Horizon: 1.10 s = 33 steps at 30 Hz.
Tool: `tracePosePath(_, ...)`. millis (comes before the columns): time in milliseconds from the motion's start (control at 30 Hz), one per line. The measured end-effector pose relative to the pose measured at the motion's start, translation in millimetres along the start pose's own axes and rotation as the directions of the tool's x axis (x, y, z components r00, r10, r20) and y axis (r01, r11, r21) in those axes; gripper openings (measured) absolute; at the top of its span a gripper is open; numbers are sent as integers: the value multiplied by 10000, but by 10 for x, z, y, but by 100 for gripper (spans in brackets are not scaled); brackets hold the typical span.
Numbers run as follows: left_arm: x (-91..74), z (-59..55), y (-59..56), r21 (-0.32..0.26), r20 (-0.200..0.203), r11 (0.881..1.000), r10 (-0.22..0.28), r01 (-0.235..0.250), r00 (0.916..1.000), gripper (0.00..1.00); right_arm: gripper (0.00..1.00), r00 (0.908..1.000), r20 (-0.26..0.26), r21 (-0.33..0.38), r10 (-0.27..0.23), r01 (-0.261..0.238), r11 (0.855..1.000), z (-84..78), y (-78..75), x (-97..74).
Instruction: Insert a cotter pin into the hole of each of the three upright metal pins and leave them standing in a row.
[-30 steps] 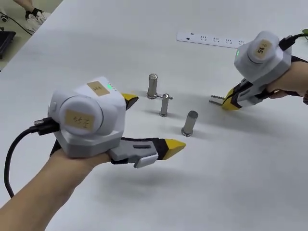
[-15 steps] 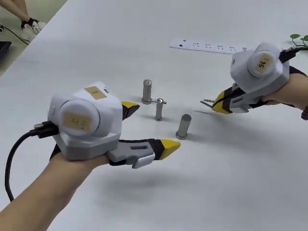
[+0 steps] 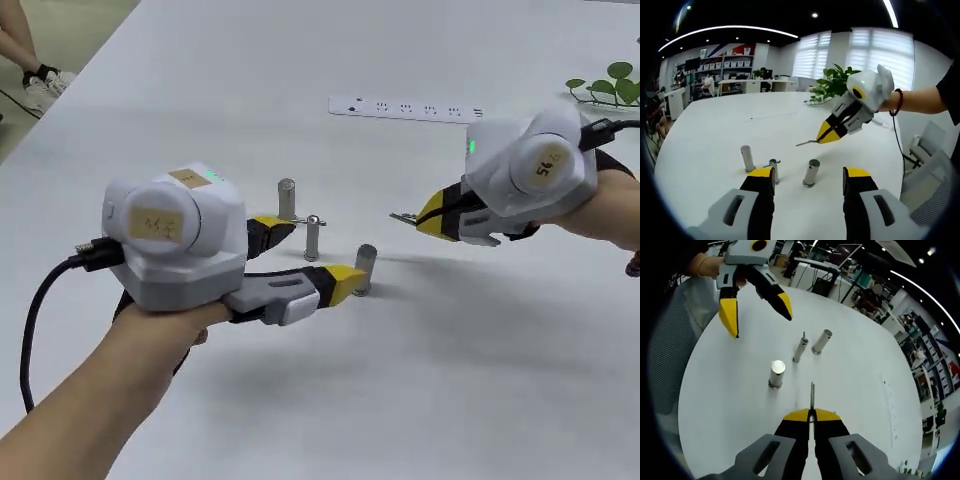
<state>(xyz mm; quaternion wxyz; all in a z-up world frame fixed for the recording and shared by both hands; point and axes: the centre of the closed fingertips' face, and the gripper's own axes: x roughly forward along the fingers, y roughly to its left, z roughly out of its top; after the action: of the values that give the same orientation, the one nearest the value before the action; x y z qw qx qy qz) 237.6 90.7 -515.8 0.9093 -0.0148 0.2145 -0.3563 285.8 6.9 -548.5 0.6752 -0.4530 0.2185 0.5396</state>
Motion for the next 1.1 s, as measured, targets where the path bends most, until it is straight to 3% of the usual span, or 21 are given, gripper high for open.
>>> tracePosePath(200,75,59,-22,-367,-17,9991,-214,213,9998,41,0,9997,190,-679,-128,140,9976,100,37,-33)
tracePosePath(467,113,34,-52,-973,-234,9946,-398,373,9989,32,0,9990,369,-1380,-237,286,9900,232,161,-73)
tracePosePath(633,133,3,-81,-1284,-389,9906,-530,476,9978,26,0,9986,439,-1652,-293,362,9856,298,226,-86)
tracePosePath(967,188,3,-157,-1656,-318,9834,-804,740,9963,18,0,9970,597,-2297,-496,621,9713,431,305,-103)
tracePosePath(1100,207,9,-177,-1756,-276,9810,-882,820,9957,15,0,9959,769,-2247,-467,629,9724,478,321,-110)
